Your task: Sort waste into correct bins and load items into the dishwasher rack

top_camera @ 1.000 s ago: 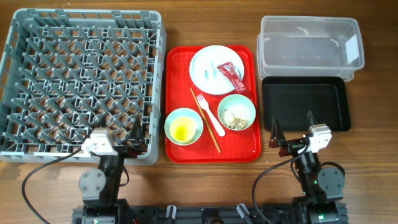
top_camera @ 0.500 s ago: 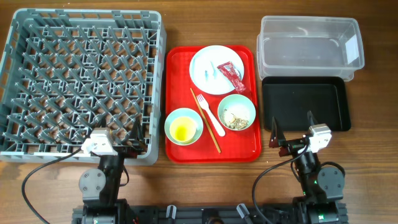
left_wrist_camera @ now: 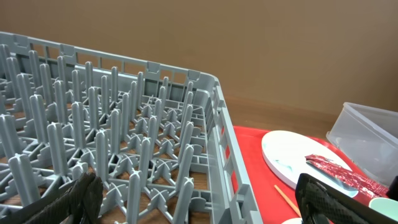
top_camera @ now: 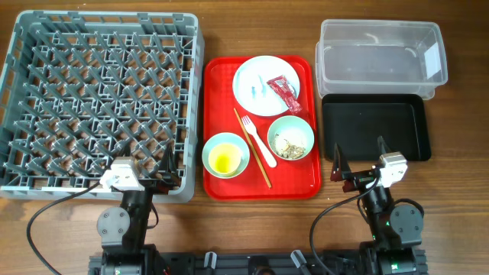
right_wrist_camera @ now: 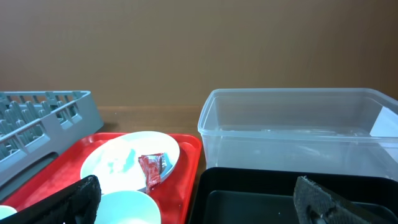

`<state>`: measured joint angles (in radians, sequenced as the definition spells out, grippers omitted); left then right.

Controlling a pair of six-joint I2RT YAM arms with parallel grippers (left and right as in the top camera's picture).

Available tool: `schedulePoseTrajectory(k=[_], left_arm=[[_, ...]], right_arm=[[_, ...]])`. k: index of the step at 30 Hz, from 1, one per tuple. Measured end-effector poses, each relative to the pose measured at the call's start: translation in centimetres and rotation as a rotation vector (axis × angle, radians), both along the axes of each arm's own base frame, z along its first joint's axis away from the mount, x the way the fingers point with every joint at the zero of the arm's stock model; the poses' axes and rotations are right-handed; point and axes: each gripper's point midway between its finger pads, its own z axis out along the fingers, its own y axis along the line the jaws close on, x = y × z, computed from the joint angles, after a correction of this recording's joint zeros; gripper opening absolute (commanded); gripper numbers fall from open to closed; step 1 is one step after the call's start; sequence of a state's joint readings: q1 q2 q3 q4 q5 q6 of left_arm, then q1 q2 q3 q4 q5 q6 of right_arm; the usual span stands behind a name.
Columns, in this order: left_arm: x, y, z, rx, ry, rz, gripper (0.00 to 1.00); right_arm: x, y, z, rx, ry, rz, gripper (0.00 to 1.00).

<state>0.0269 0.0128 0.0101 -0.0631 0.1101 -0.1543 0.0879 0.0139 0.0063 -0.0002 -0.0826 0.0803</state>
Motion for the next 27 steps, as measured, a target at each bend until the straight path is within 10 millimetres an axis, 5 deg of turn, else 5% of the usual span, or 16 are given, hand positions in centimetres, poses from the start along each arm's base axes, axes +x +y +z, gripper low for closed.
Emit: schedulePoseTrajectory(k=[16, 21, 27], left_arm=[[0.0, 0.0, 0.0, 0.0, -0.001, 0.001, 1.0], [-0.2, 0.1, -0.4, -0.016, 0.054, 0.01, 1.0], [0.0, 0.2, 1.7, -0.048, 0.226, 0.017, 1.0]], right_arm=[[0.0, 0.0, 0.0, 0.001, 0.0, 0.0, 1.0], [0.0, 0.0, -1.6, 0.028, 0.098, -0.002, 1.0], [0.2, 0.1, 1.0, 0.07, 0.213, -0.008, 1.0]])
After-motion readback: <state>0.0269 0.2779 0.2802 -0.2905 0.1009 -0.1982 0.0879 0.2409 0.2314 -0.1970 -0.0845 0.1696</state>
